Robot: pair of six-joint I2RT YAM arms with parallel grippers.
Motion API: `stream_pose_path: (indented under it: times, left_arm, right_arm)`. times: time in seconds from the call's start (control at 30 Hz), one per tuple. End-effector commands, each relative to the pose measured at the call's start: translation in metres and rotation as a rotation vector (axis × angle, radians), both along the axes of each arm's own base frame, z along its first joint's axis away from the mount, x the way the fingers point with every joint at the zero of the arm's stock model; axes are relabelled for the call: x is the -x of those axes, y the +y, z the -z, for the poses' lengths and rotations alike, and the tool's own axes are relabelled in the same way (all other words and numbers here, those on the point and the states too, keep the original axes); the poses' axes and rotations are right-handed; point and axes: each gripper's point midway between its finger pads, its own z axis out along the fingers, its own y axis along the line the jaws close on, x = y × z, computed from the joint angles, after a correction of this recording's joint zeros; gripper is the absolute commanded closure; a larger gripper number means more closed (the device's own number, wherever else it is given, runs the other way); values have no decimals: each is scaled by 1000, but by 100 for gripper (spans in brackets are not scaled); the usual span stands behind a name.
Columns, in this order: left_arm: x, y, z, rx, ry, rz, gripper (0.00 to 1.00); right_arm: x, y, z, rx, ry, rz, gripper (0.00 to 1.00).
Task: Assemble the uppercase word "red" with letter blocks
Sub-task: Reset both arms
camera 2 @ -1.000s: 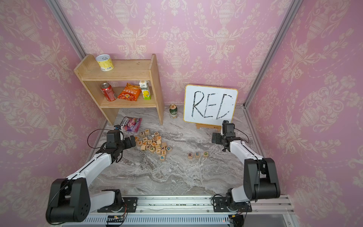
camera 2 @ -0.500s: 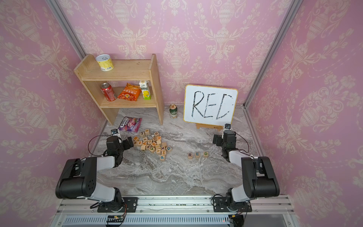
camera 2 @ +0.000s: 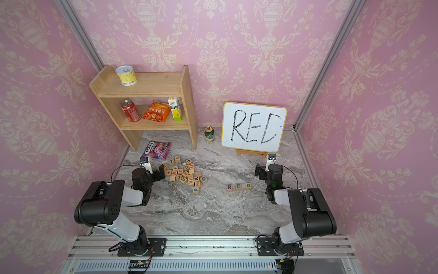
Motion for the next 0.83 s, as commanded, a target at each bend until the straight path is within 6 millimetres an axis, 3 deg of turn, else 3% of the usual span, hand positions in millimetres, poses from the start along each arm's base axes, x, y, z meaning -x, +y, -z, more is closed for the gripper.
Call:
stream_pose_path:
  times: [0.0,0.17,0.8]
  left_arm:
    - [-7,-5,-10,-47,-28,35,1]
    - [-6,-21,-10,-41,-38,132,1]
    - [-7,-15,-10,-39,-34,100,1]
  right_arm:
    - [-6,1,-11,11,-46,-11,0]
    - [-7,0,-10,6,-41,-16,0]
    - [-7,0,-10,5,-41,-16,0]
